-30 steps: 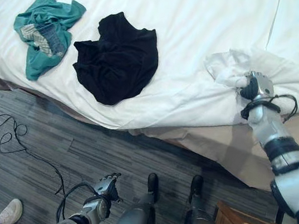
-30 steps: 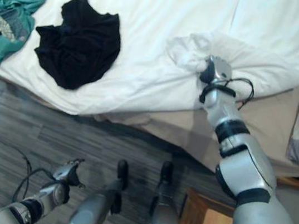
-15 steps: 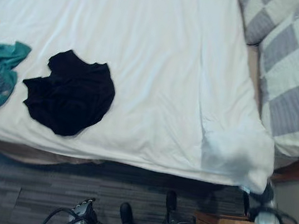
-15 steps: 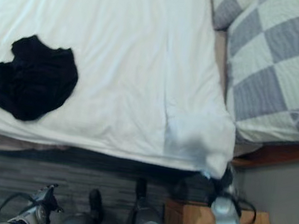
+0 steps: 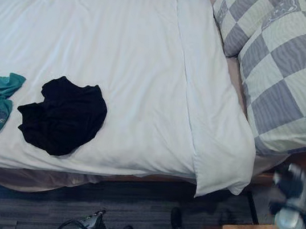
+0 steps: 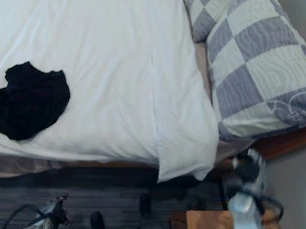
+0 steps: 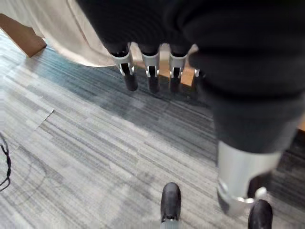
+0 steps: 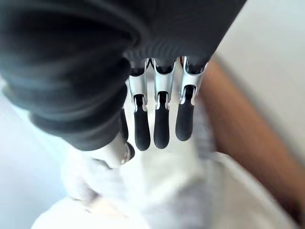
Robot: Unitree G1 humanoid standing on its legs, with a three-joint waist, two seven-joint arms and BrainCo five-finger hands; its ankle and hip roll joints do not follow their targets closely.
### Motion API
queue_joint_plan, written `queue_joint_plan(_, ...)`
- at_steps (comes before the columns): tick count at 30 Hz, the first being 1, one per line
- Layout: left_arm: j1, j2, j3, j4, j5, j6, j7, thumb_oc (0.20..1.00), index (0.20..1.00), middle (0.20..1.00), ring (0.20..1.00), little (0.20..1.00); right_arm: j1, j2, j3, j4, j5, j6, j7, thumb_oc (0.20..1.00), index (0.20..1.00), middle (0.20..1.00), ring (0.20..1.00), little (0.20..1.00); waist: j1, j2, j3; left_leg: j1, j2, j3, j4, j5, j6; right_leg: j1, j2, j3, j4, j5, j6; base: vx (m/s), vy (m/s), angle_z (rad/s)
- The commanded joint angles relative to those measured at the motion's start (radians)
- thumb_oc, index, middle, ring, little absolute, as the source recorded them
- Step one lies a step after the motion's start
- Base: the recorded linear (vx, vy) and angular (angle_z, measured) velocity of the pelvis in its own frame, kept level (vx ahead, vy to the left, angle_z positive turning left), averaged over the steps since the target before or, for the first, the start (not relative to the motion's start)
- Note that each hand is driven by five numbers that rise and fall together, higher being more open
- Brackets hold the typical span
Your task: Tidy up the quilt and then pick up the clothes from the bed and put them into the laundry hamper.
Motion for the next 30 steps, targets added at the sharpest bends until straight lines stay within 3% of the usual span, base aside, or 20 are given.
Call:
queue_joint_plan(1, -0.084, 0.053, -0.004, 0.013, 0.026, -0.002, 0.005, 1.000, 1.000, 1.000, 1.000, 1.000, -0.132, -0.037, 0.014, -0.033, -0.051, -0.043, -0.030, 0.200, 0.200, 0.200, 0.200, 0.200, 0.050, -0.016, 0.082, 0.057, 0.048, -0.036, 0.002, -0.103, -0.060, 0.042, -0.096, -0.016, 0.038, -0.166, 0.121, -0.06, -0.053, 0.26)
queue_joint_plan(4, -0.117, 0.073, -0.029, -0.006, -0.015, 0.001, 0.029, 1.000, 1.000, 1.000, 1.000, 1.000, -0.307, -0.045, 0.144, 0.056, -0.039, -0.009, -0.026, 0.200, 0.200, 0.200, 0.200, 0.200, 0.098, 0.005, 0.151, -0.003, 0.036, -0.068, 0.031, -0.082, -0.055, -0.012, -0.101, -0.019, 0.105, -0.193, 0.106, -0.10, -0.070, 0.23)
queue_joint_plan(12, -0.167, 0.069, -0.037, -0.005, -0.070, 0.005, 0.071, 1.000, 1.000, 1.000, 1.000, 1.000, -0.345, 0.093, 0.220, 0.487, 0.135, -0.002, -0.019, 0.200, 0.200, 0.200, 0.200, 0.200, 0.101, 0.036, 0.224, -0.135, 0.033, -0.097, 0.203, -0.134, -0.049, -0.109, -0.107, -0.023, 0.236, -0.236, 0.095, -0.09, -0.017, 0.21)
queue_joint_plan(16, -0.169, 0.054, -0.018, 0.027, -0.061, 0.018, 0.075, 1.000, 1.000, 1.000, 1.000, 1.000, -0.177, 0.223, 0.213, 0.693, 0.195, 0.005, 0.053, 0.200, 0.200, 0.200, 0.200, 0.200, 0.076, 0.020, 0.218, -0.120, 0.032, -0.094, 0.213, -0.154, -0.042, -0.100, -0.105, -0.026, 0.239, -0.238, 0.096, 0.00, 0.052, 0.03)
queue_joint_plan(19, -0.154, 0.055, -0.010, 0.039, -0.052, 0.025, 0.070, 1.000, 1.000, 1.000, 1.000, 1.000, -0.071, 0.272, 0.210, 0.757, 0.177, 0.020, 0.095, 0.200, 0.200, 0.200, 0.200, 0.200, 0.060, 0.009, 0.200, -0.101, 0.028, -0.091, 0.197, -0.157, -0.036, -0.083, -0.108, -0.028, 0.220, -0.230, 0.100, 0.06, 0.081, 0.00)
queue_joint_plan(20, -0.139, 0.059, -0.004, 0.040, -0.044, 0.027, 0.069, 1.000, 1.000, 1.000, 1.000, 1.000, 0.026, 0.309, 0.199, 0.814, 0.165, 0.029, 0.121, 0.200, 0.200, 0.200, 0.200, 0.200, 0.037, -0.002, 0.180, -0.062, 0.021, -0.084, 0.169, -0.160, -0.033, -0.055, -0.111, -0.027, 0.202, -0.221, 0.108, 0.09, 0.106, 0.05)
queue_joint_plan(26, -0.128, 0.081, -0.021, 0.029, 0.016, 0.011, 0.050, 1.000, 1.000, 1.000, 1.000, 1.000, 0.203, 0.368, 0.228, 0.960, 0.083, 0.040, 0.204, 0.200, 0.200, 0.200, 0.200, 0.200, -0.008, -0.040, 0.124, 0.043, -0.001, -0.041, 0.016, -0.123, -0.025, -0.031, -0.107, 0.000, 0.156, -0.159, 0.143, 0.04, 0.122, -0.08)
queue_joint_plan(30, -0.148, 0.089, -0.030, 0.040, 0.023, 0.013, 0.037, 1.000, 1.000, 1.000, 1.000, 1.000, 0.191, 0.366, 0.201, 0.998, 0.111, 0.049, 0.203, 0.200, 0.200, 0.200, 0.200, 0.200, -0.031, -0.063, 0.131, 0.072, -0.004, 0.009, 0.002, -0.129, -0.015, -0.059, -0.091, 0.030, 0.191, -0.125, 0.165, -0.07, 0.139, -0.25)
